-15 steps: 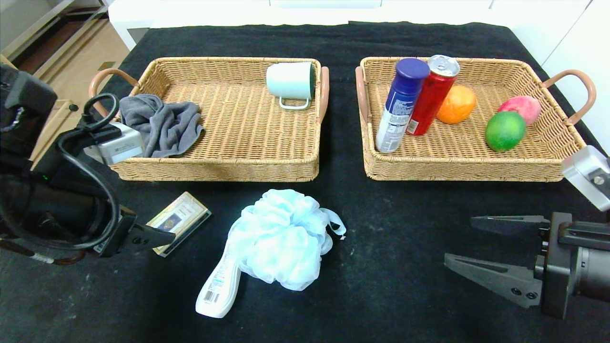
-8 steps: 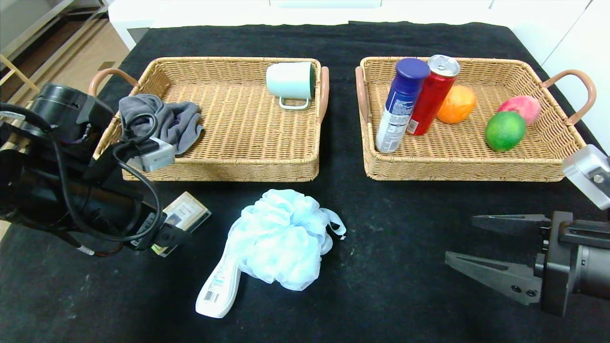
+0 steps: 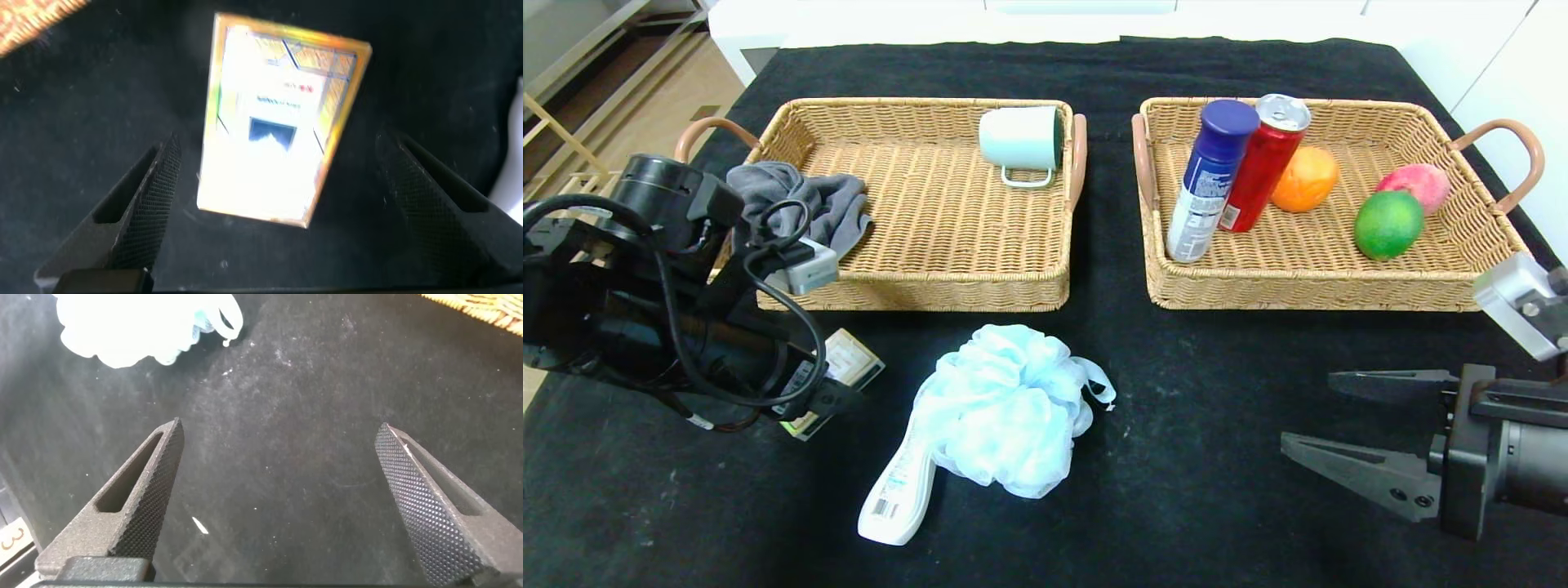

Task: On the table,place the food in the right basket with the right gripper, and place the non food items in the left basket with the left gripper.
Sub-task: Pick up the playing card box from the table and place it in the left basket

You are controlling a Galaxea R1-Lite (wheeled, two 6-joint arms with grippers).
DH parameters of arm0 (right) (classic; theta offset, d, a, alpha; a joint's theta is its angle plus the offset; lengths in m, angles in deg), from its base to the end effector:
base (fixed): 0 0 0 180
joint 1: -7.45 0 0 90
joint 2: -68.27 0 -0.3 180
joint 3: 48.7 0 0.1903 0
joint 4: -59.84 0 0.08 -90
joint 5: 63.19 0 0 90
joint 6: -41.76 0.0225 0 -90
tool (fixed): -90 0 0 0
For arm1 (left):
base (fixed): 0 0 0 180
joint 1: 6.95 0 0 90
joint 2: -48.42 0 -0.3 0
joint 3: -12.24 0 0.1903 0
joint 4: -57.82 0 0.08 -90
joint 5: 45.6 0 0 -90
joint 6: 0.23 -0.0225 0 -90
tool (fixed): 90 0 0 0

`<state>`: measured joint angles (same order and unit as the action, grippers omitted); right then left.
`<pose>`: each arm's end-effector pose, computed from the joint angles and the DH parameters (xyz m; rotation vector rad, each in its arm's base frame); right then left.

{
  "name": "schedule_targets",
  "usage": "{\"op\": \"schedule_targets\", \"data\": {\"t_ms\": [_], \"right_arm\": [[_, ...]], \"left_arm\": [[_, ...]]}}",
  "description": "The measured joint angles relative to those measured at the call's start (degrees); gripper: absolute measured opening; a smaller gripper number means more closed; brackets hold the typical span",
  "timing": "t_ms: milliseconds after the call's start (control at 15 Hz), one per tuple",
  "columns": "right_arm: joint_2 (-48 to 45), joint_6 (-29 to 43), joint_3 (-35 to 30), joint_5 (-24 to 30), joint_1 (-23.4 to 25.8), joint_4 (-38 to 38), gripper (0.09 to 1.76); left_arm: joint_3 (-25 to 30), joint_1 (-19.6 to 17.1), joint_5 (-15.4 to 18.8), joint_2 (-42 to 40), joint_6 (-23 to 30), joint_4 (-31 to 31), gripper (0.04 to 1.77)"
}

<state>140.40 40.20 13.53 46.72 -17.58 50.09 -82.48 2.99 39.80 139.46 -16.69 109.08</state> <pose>0.1695 0.0876 0.2188 -0.0413 0.3409 0.7813 0.2608 -0.0439 0.2366 0.3757 0.8077 -0.2060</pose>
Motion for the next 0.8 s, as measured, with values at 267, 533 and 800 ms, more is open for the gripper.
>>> {"op": "schedule_targets", "data": {"t_ms": [267, 533, 800], "right_arm": [[0.7, -0.1, 0.0, 0.0, 0.1, 0.1, 1.71], [1.5, -0.2, 0.0, -0.1, 0.4, 0.1, 1.71], [2.1, -0.3, 0.1, -0.1, 0.5, 0.1, 1.71]], "left_arm": [[0.1, -0.1, 0.0, 1.1, 0.1, -0.7, 1.72], [0.3, -0.1, 0.1, 1.6, 0.2, -1.3, 1.72], [0.6, -0.2, 0.1, 1.8, 0.2, -1.4, 1.23]]}}
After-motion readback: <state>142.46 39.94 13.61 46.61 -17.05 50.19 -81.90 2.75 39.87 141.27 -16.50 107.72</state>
